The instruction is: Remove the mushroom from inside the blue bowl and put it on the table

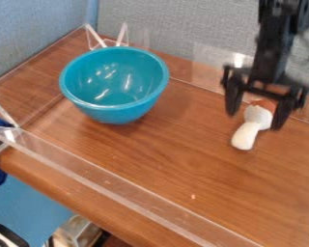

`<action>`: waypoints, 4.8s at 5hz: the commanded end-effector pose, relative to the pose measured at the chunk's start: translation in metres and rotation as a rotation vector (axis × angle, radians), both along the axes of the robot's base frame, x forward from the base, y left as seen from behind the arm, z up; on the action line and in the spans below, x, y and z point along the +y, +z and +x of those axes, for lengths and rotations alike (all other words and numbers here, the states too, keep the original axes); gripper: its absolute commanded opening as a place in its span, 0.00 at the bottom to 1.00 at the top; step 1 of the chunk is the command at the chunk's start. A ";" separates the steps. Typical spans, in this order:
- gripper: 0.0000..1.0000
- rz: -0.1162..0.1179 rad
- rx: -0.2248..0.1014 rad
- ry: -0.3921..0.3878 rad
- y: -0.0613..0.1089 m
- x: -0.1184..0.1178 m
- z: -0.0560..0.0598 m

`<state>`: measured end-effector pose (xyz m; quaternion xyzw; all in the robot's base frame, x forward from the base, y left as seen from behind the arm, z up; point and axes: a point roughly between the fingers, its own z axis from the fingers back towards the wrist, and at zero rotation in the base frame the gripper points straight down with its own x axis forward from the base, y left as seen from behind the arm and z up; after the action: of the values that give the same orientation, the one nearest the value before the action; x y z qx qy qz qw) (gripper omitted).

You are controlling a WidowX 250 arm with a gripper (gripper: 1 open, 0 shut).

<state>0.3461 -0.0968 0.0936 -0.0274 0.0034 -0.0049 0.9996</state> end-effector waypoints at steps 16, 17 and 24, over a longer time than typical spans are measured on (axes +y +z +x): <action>1.00 0.012 -0.093 0.572 0.010 0.040 0.057; 0.00 0.021 -0.089 0.578 0.005 0.004 0.060; 0.00 0.017 0.064 0.328 -0.038 0.013 0.017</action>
<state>0.3569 -0.0918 0.0485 -0.0156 0.0437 0.1527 0.9872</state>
